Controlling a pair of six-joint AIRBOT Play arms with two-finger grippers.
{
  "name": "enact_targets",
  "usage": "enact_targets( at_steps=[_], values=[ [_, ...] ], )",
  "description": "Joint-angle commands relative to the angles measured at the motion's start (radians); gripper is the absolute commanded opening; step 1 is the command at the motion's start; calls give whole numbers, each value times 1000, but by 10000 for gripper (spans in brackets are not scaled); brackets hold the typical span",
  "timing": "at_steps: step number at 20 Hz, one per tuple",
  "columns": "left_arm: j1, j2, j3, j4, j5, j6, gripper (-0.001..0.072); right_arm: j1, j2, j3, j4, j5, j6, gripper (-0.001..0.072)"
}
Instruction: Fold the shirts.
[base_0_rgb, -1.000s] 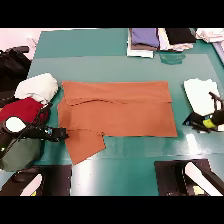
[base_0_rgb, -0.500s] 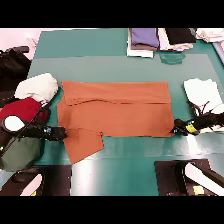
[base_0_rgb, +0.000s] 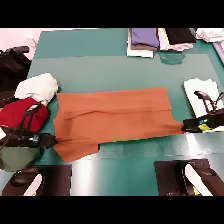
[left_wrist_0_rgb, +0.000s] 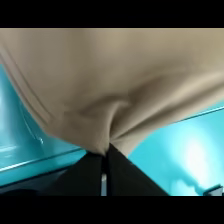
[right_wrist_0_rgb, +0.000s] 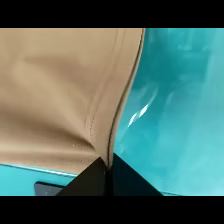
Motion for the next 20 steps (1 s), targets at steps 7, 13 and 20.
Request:
enact_targets(
  at_steps=[7, 13, 20],
  values=[
    [3, -435, 301, 74, 357, 113, 27, 151, -349, 335, -23, -157, 84, 13],
    [3, -797, 477, 58, 467, 177, 28, 221, -655, 578, -20, -161, 96, 16],
    [3, -821, 576, 57, 432, 146, 485, 142, -769, 726, 170, -163, 41, 350]
  ],
)
